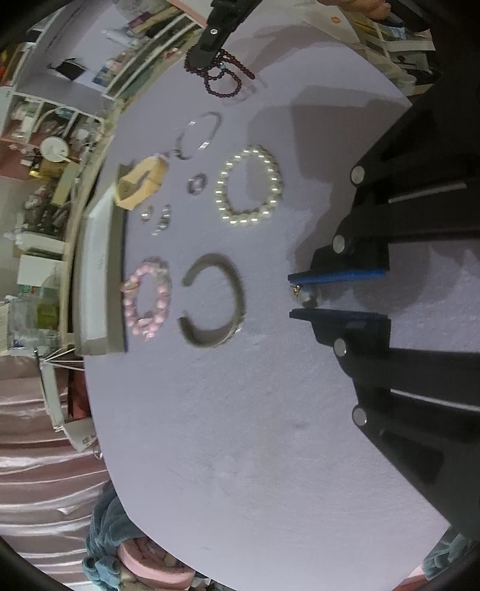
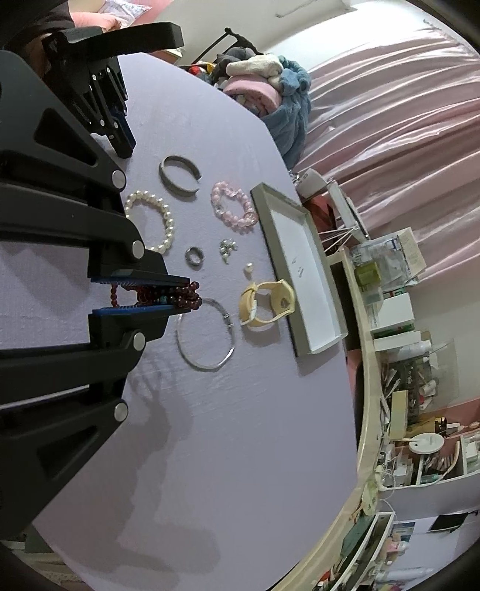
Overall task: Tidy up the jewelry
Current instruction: 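Carry both into the white tray, right tool releasing the red bracelet while left releases the pearl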
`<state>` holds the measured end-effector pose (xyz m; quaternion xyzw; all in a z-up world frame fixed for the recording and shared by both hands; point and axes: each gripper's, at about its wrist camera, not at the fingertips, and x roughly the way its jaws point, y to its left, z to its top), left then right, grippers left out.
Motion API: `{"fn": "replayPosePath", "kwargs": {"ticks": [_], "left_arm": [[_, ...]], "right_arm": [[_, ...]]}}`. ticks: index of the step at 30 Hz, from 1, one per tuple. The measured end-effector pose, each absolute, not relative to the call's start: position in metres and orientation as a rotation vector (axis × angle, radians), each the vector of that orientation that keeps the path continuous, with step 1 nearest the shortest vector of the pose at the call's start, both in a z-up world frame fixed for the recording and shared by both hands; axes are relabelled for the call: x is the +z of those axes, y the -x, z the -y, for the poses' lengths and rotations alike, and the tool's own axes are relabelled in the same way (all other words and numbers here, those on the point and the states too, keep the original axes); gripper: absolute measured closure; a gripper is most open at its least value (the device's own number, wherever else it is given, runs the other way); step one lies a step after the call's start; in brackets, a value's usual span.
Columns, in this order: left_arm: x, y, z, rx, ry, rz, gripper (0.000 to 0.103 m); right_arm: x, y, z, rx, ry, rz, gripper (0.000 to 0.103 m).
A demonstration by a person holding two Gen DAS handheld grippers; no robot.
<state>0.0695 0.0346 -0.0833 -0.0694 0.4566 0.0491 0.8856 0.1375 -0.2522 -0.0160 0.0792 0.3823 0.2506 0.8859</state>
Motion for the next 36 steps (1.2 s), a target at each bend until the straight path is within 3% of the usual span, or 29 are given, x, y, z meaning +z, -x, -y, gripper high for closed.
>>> {"fn": "replayPosePath", "kwargs": {"ticks": [10, 20, 36], "left_arm": [[-0.029, -0.102, -0.061, 0.104, 0.191, -0.822, 0.09], [0.029, -0.212, -0.088, 0.073, 0.195, -0.75, 0.09], [-0.008, -0.376, -0.115, 0.052, 0.185, -0.839, 0.09]], "right_arm": [[0.043, -0.182, 0.241, 0.574, -0.146, -0.671, 0.094], [0.082, -0.283, 0.209, 0.613, -0.138, -0.628, 0.094], [-0.001, -0.435, 0.144, 0.6, -0.114, -0.85, 0.094]]}}
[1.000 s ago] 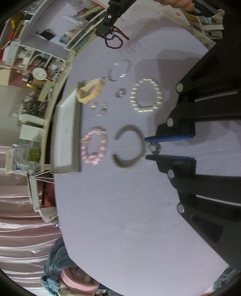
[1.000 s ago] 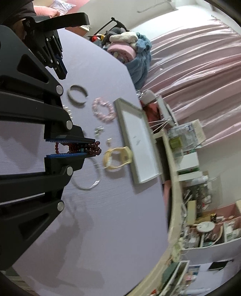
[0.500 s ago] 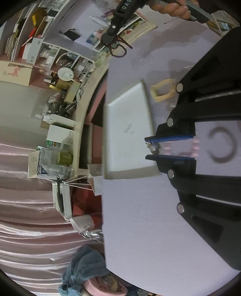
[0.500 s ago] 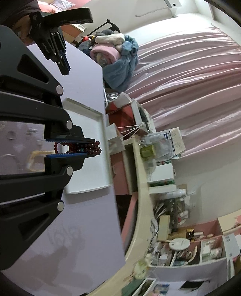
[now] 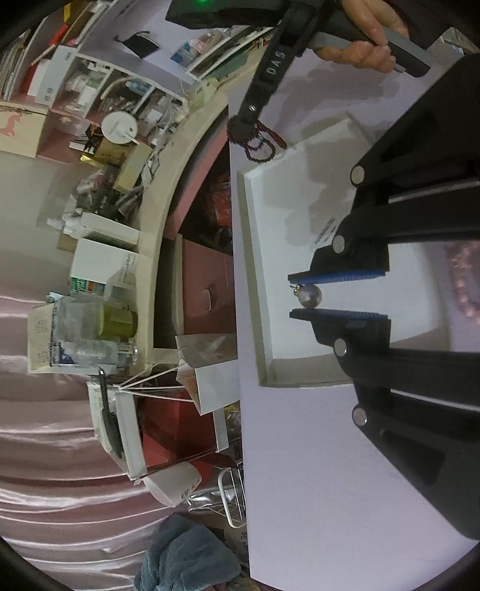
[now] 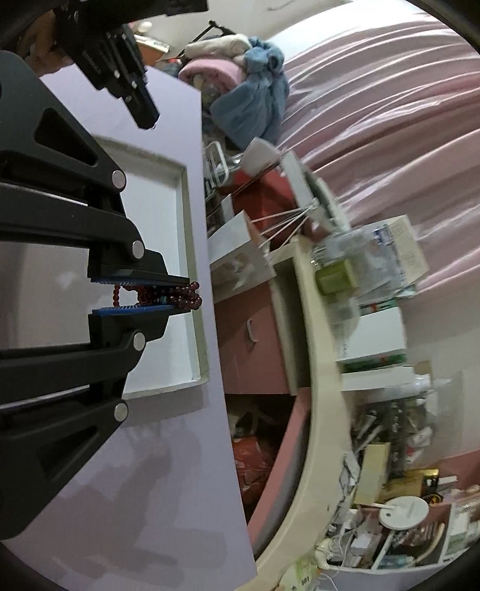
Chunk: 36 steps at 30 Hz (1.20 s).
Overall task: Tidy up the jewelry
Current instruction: 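Carry both into the white tray, right tool releasing the red bracelet while left releases the pearl, then move the right tool to the silver hoop bangle and grasp it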
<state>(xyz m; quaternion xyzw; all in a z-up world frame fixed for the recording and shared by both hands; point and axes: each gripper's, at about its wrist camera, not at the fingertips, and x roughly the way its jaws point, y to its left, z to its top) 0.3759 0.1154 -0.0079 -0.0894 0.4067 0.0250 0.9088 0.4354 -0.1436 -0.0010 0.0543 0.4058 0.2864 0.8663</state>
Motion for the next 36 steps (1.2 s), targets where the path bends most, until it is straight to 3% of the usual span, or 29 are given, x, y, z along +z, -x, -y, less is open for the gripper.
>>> {"fn": "replayPosePath", "kwargs": {"ticks": [2, 3, 4, 5, 19, 20, 21, 23, 28, 36], "left_arm": [[-0.016, -0.388, -0.117, 0.052, 0.191, -0.852, 0.09], [-0.019, -0.391, -0.117, 0.052, 0.192, -0.856, 0.09], [-0.022, -0.394, -0.118, 0.051, 0.192, -0.858, 0.09], [-0.025, -0.397, -0.118, 0.05, 0.192, -0.862, 0.09], [-0.06, -0.43, -0.114, 0.059, 0.185, -0.913, 0.089], [-0.06, -0.432, -0.114, 0.069, 0.185, -0.908, 0.084], [-0.059, -0.433, -0.115, 0.076, 0.187, -0.904, 0.069], [-0.053, -0.43, -0.116, 0.1, 0.187, -0.881, 0.049], [-0.033, -0.397, -0.123, 0.121, 0.212, -0.822, 0.042], [-0.015, -0.28, -0.131, 0.236, 0.236, -0.737, 0.024]], "right_arm": [[-0.008, -0.441, 0.14, 0.598, -0.105, -0.88, 0.088], [-0.01, -0.443, 0.141, 0.602, -0.114, -0.892, 0.071], [-0.011, -0.443, 0.144, 0.599, -0.124, -0.89, 0.047], [-0.01, -0.442, 0.147, 0.589, -0.13, -0.879, 0.041], [-0.015, -0.433, 0.192, 0.513, -0.168, -0.874, 0.039], [-0.015, -0.432, 0.193, 0.51, -0.166, -0.871, 0.039], [-0.013, -0.429, 0.196, 0.507, -0.167, -0.865, 0.039], [-0.011, -0.424, 0.2, 0.504, -0.169, -0.855, 0.039], [0.0, -0.393, 0.216, 0.497, -0.157, -0.809, 0.039], [0.001, -0.32, 0.237, 0.496, -0.121, -0.777, 0.039]]}}
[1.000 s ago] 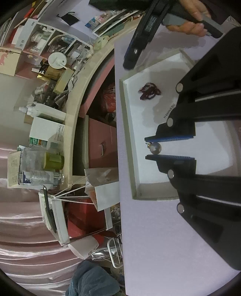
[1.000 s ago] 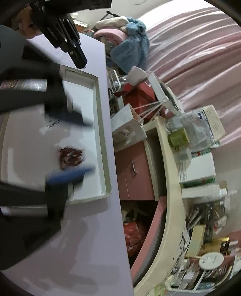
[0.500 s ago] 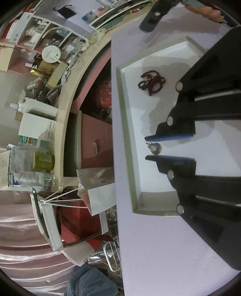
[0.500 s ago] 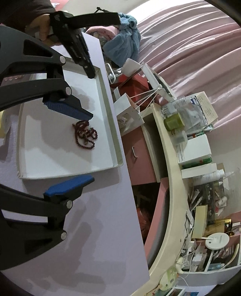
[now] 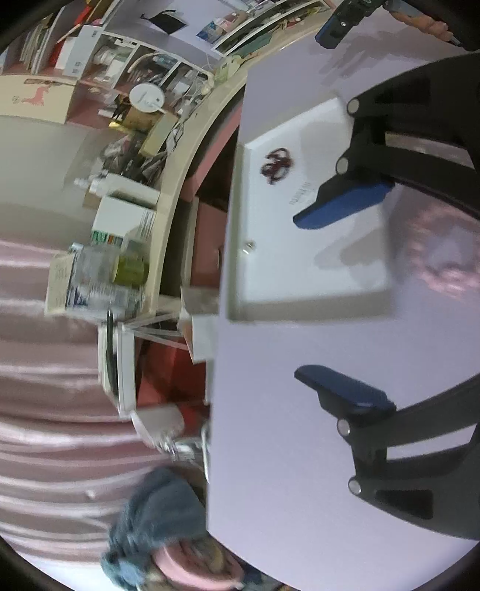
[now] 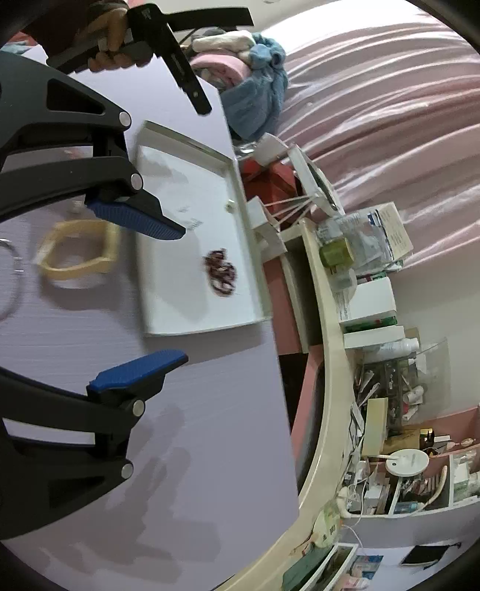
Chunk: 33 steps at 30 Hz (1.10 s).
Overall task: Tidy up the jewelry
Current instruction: 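Move the right tool to the silver hoop bangle and grasp it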
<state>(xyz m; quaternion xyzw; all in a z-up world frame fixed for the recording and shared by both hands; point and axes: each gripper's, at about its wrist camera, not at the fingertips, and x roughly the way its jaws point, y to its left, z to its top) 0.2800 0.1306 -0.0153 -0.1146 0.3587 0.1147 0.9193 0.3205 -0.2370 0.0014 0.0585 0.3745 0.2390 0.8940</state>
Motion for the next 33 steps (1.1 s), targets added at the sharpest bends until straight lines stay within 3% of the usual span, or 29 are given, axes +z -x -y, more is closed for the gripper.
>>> {"fn": "replayPosePath", "kwargs": {"ticks": [8, 16, 19, 33], "left_arm": [[-0.028, -0.176, -0.117, 0.314, 0.237, -0.728, 0.014], [-0.049, -0.115, -0.105, 0.356, 0.286, -0.765, 0.01], [-0.056, -0.1, -0.099, 0.349, 0.289, -0.782, 0.009], [-0.063, -0.081, -0.073, 0.286, 0.258, -0.806, 0.004]], "right_arm": [[-0.026, -0.26, 0.254, 0.463, -0.138, -0.847, 0.036], [-0.053, -0.218, 0.251, 0.434, -0.075, -0.897, 0.012], [-0.058, -0.21, 0.249, 0.423, -0.051, -0.905, 0.008], [-0.074, -0.208, 0.234, 0.414, 0.04, -0.954, 0.004]]}}
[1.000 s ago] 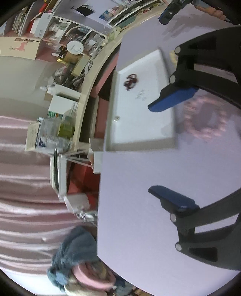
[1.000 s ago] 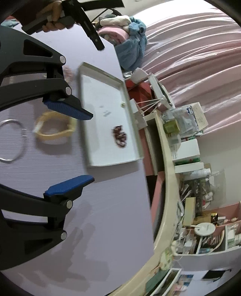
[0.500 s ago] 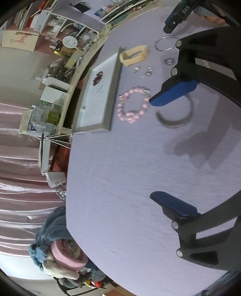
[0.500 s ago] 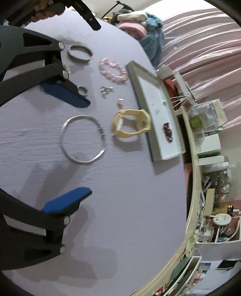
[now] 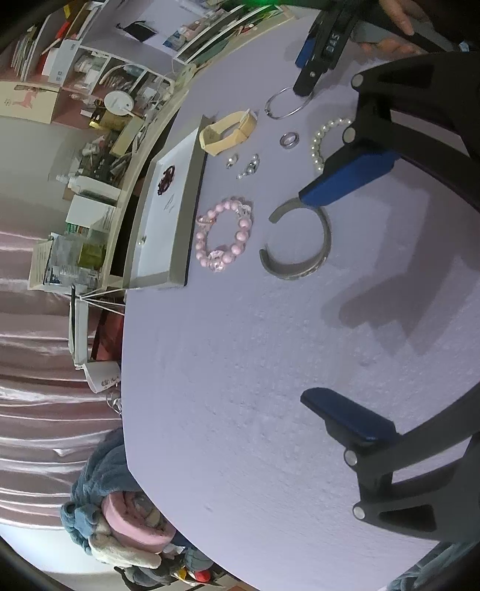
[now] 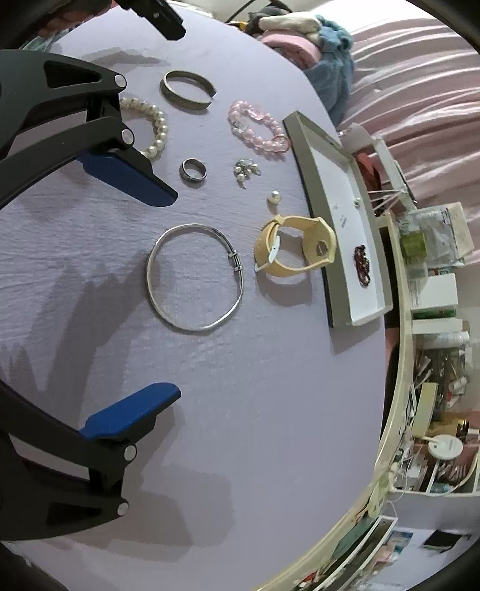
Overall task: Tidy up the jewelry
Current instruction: 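Move the right tool to the silver hoop bangle and grasp it, then grasp the grey cuff bangle with the left tool while the right tool holds the hoop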
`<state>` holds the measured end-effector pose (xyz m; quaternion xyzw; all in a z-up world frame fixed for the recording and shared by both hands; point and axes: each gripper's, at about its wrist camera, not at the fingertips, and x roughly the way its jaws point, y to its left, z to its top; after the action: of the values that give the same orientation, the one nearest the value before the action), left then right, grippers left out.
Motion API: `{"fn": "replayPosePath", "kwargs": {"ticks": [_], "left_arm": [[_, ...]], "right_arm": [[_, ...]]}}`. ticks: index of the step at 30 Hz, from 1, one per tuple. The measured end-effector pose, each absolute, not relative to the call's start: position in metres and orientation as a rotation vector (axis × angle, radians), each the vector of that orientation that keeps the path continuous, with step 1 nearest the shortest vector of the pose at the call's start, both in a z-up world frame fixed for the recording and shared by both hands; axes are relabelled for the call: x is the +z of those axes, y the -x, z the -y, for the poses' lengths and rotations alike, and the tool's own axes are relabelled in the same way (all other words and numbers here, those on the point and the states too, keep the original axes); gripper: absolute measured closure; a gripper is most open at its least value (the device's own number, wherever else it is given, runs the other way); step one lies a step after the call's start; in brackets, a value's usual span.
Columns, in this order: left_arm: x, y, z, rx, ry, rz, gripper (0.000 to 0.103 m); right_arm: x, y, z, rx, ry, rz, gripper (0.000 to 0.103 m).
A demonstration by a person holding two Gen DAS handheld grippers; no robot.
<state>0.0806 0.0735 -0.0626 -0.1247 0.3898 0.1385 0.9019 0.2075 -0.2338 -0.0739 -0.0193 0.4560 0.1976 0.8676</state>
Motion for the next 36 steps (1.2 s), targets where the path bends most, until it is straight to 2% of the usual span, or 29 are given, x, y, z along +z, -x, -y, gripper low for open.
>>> {"fn": "replayPosePath", "kwargs": {"ticks": [18, 20, 21, 36], "left_arm": [[-0.072, -0.085, -0.075, 0.272, 0.265, -0.85, 0.004], [-0.073, -0.086, -0.075, 0.269, 0.264, -0.854, 0.004], [-0.073, -0.087, -0.074, 0.267, 0.263, -0.856, 0.004], [-0.09, -0.127, -0.058, 0.187, 0.214, -0.929, 0.004]], "right_arm": [[-0.082, -0.225, 0.205, 0.418, 0.178, -0.961, 0.003], [-0.082, -0.223, 0.205, 0.425, 0.179, -0.949, 0.011], [-0.078, -0.221, 0.205, 0.436, 0.183, -0.936, 0.03], [-0.063, -0.213, 0.217, 0.452, 0.082, -0.951, 0.03]]}}
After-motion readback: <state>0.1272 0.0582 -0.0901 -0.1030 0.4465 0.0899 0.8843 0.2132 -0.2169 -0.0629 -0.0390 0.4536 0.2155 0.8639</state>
